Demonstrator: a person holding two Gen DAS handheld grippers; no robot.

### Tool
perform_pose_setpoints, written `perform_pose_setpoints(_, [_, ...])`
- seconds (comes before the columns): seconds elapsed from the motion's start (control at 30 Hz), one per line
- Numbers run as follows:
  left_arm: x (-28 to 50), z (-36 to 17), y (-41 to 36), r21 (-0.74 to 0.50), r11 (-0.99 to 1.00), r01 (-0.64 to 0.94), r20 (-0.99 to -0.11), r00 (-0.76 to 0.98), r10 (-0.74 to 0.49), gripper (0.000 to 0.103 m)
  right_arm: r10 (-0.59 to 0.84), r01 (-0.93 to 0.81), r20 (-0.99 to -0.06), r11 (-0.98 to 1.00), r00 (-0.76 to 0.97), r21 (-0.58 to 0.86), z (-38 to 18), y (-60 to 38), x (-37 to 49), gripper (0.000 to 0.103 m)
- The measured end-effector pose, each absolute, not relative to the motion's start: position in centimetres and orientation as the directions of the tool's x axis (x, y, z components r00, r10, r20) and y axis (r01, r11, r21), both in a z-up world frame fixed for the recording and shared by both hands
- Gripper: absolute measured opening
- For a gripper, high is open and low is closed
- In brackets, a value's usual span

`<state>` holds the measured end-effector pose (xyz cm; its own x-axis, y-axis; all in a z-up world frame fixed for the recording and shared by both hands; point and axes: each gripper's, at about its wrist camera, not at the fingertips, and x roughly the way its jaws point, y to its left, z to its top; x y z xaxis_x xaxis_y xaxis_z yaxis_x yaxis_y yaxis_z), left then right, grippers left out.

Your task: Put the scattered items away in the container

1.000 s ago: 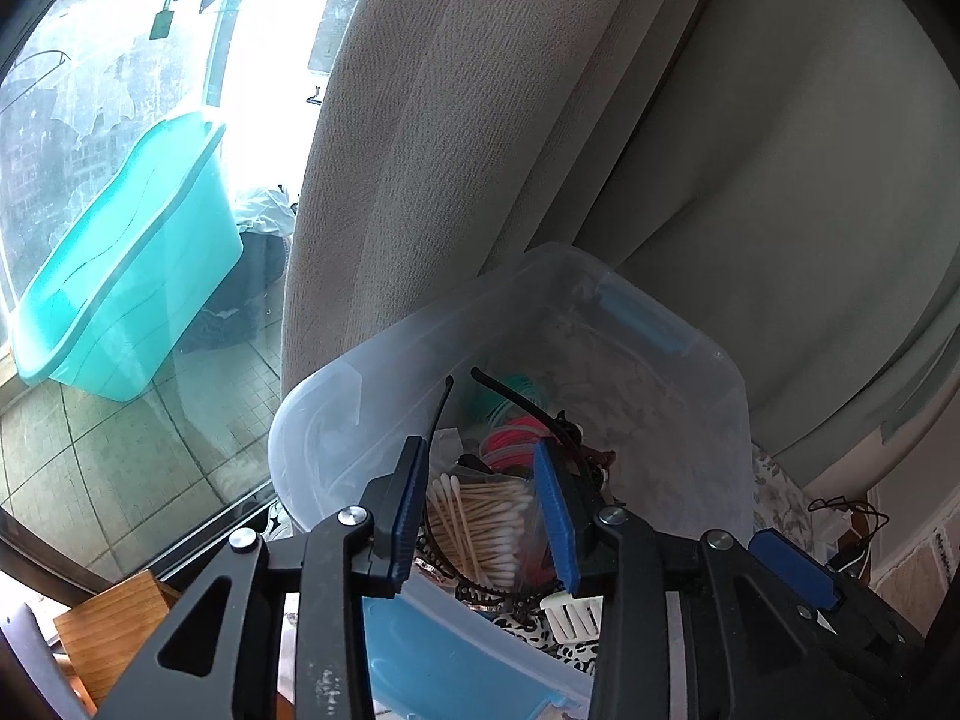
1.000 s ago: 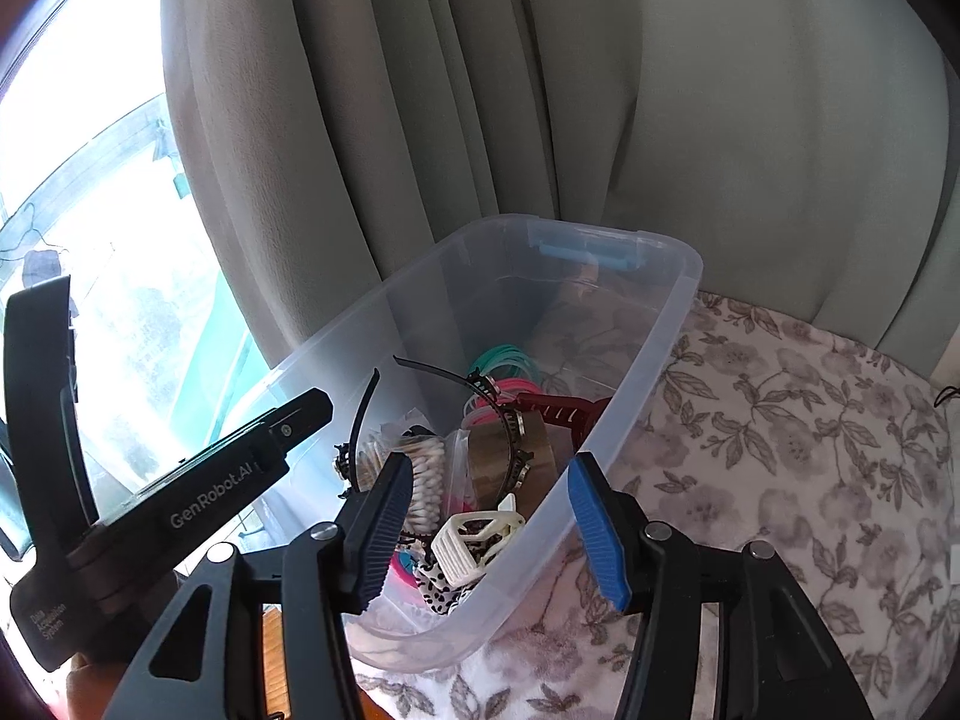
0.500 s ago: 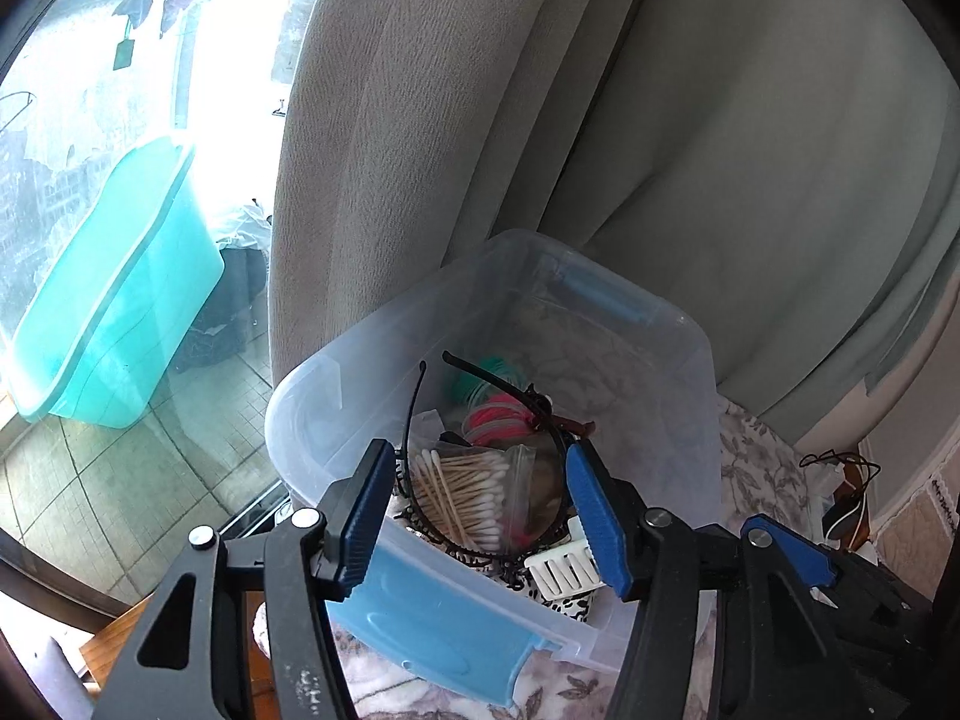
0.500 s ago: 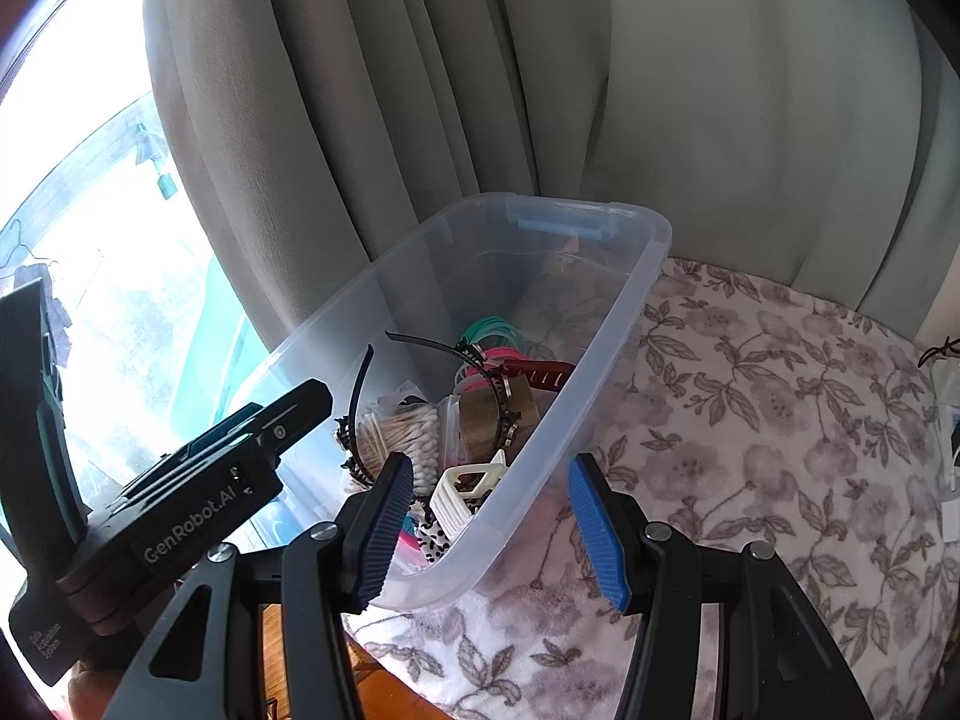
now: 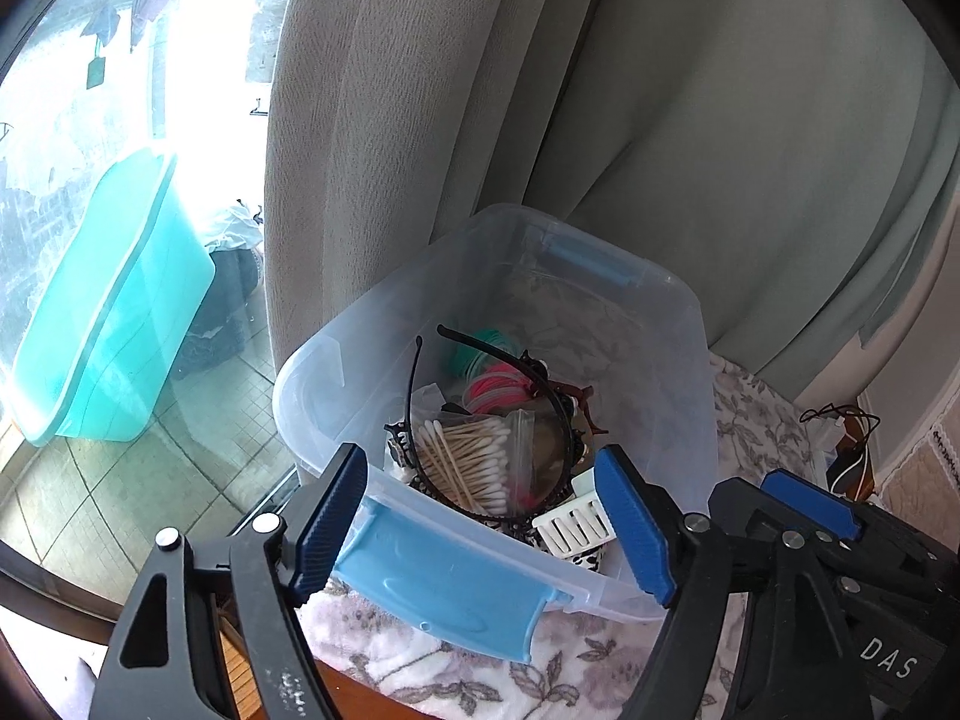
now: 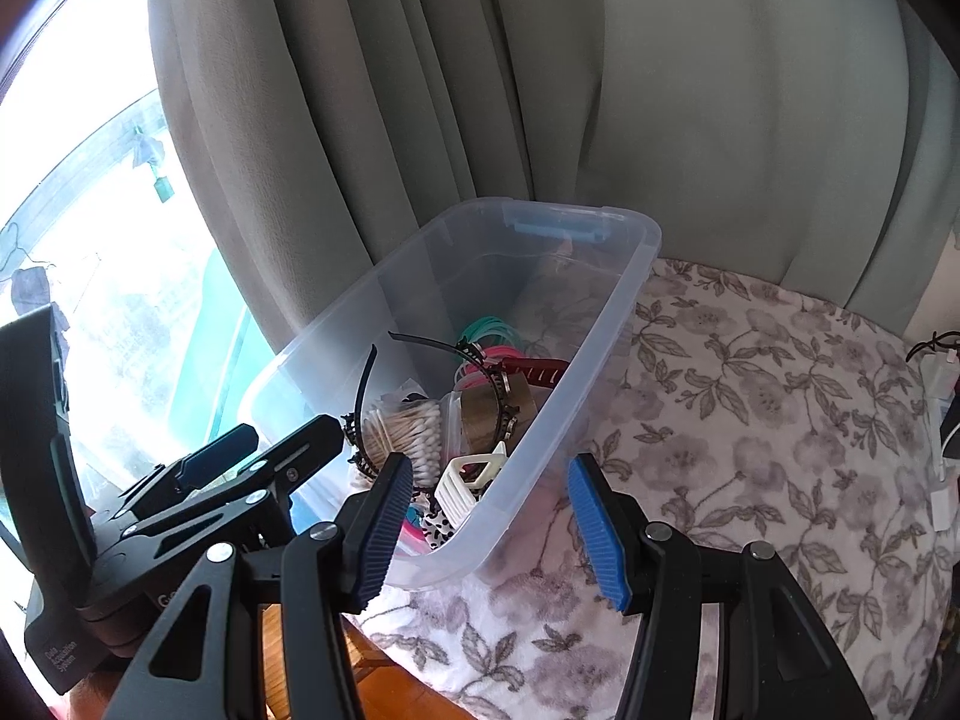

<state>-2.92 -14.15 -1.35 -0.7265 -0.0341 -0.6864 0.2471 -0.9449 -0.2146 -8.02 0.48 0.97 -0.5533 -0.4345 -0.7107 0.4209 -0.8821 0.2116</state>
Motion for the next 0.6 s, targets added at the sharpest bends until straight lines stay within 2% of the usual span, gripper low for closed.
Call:
perform_pose_setpoints(0.17, [-2.73, -1.28, -13.53, -0.175, -0.956, 0.237, -0.705, -0.708, -0.047, 0.079, -0.434, 0.418, -0.707, -0.883, -0.558, 0.213, 1.22, 0.73, -7.68, 0.058])
perform_pose_setpoints(0.6, [-2.4, -1.43, -14.22, -0.236, -0.944, 0.231, -0.702, -0.712, 0.002, 0.079, -0.438, 0.409, -0.697, -0.885, -0.568, 0.223, 1.69, 1.52, -7.2, 0.058])
